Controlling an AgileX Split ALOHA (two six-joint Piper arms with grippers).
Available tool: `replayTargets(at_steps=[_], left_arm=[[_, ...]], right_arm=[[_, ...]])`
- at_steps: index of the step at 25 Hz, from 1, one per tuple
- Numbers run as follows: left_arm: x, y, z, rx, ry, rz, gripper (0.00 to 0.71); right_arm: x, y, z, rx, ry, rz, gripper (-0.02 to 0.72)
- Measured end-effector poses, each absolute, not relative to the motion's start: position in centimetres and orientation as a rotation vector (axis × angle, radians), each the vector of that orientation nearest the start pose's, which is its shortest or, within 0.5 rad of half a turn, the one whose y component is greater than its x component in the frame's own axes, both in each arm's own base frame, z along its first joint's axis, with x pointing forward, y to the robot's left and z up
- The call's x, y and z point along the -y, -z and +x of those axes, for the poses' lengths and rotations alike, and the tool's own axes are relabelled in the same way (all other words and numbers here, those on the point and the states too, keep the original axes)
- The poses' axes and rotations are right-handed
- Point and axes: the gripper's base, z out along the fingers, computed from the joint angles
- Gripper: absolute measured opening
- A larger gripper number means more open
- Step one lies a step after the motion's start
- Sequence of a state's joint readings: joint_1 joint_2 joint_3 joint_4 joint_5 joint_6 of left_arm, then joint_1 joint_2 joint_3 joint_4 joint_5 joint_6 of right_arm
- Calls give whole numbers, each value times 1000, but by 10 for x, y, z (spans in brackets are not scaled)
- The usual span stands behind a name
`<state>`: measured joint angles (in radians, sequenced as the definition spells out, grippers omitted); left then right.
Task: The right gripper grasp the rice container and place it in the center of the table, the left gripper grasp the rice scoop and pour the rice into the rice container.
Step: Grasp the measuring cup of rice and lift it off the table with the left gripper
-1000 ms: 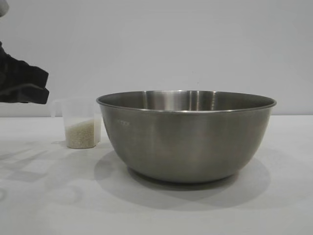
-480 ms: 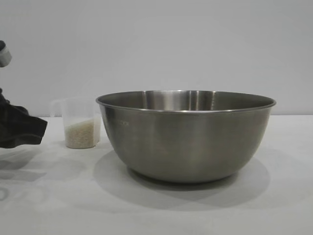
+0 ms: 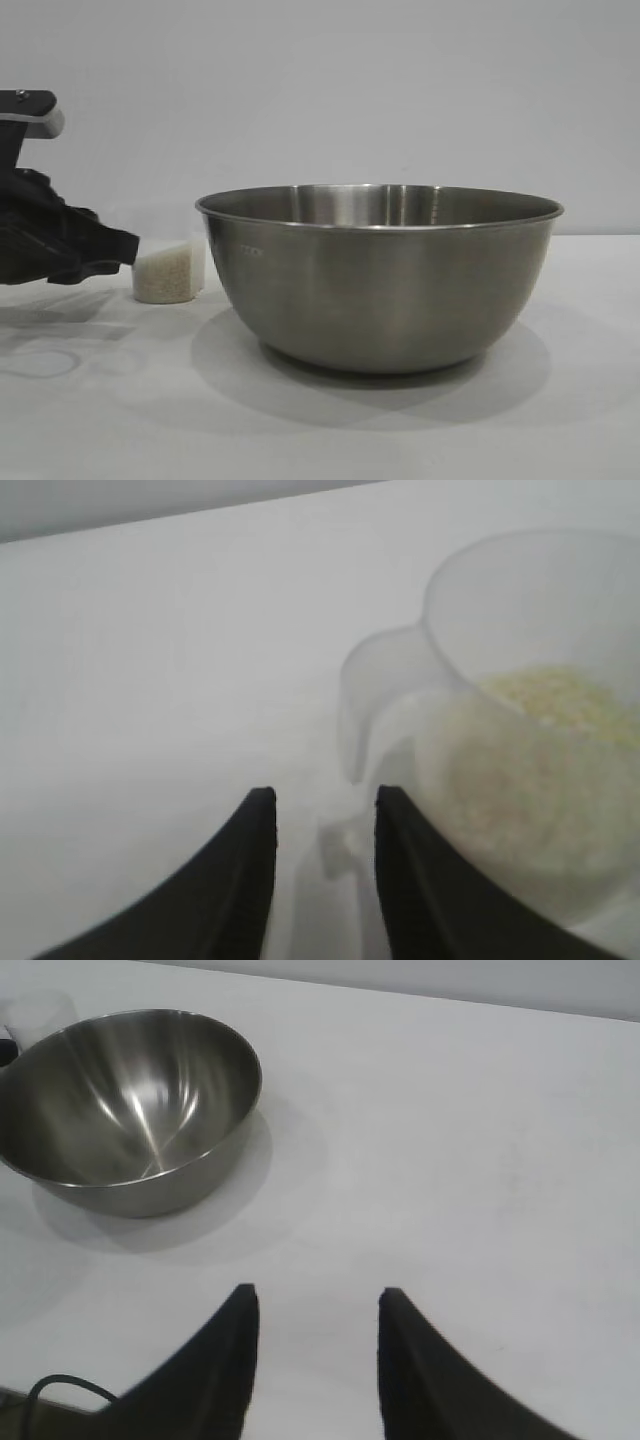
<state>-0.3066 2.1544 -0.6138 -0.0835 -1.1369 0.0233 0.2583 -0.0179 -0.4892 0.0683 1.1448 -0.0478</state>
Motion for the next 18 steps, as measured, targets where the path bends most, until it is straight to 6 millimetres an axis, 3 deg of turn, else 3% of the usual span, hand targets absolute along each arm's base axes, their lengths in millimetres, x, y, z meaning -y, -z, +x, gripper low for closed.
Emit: replayTargets(at_steps=[3,7,13,18], left_arm=[[94,-67,321,-1844,150,222,195],[97,-71,328,-1816,152,224,0],[103,-79,329,-1772,134,361,0],[108,-119,330,-1596,13,564,0]], right_arm=[[-3,-268,-11,-2100,-207,-331,244],[-3,-268,-11,-2100,-207,-331,244],[-3,-268,-11,-2100,-207,-331,244],[-3,-268,-11,-2100,-207,-331,244]])
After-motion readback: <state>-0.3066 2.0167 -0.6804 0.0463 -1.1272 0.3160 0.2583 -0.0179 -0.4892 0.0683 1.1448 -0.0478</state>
